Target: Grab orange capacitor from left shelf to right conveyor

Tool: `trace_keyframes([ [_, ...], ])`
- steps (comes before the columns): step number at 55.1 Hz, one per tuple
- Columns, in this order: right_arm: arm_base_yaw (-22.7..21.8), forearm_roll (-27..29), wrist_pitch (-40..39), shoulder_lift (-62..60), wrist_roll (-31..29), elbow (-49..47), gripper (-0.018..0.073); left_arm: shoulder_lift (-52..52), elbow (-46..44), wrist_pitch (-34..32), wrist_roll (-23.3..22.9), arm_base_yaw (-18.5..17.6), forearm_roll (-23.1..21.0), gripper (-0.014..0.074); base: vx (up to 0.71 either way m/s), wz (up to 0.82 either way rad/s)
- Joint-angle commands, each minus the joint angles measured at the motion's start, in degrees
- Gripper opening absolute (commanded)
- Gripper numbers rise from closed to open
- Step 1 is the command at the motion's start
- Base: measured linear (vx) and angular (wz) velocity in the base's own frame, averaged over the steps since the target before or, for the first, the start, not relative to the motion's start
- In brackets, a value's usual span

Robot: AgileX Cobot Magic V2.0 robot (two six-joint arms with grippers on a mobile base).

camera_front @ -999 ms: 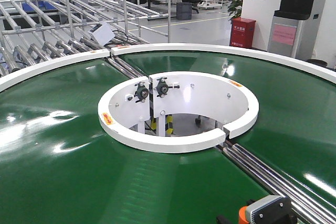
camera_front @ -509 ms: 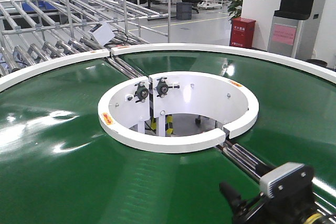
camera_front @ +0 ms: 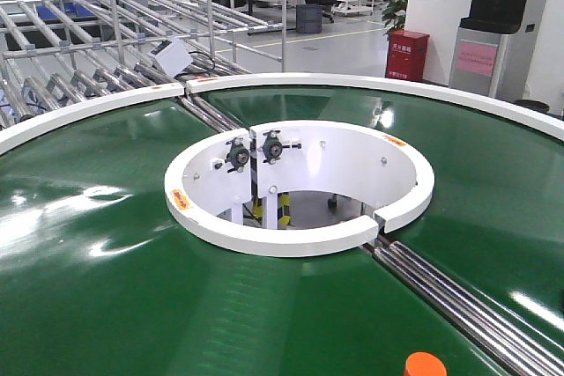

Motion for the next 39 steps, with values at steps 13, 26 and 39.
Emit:
trace_keyframes([
  [13,-0.2,-0.5,4.7,-10.3,0.2,-1.6,-0.0012,-0.2,-1.7,-4.6,-0.3,-0.4,-0.3,-0.0006,0.0,0.0],
  [26,-0.2,-0.5,4.7,-11.3,0.2,-1.6,-0.0012,-0.2,-1.7,-4.6,-0.3,-0.4,-0.3,-0.0006,0.0,0.0],
  [39,-0.2,0.5,4.7,-11.3,0.0,-1.6,-0.0012,-0.2,-1.7,-4.6,-0.3,-0.4,-0.3,-0.0006,0.0,0.0],
])
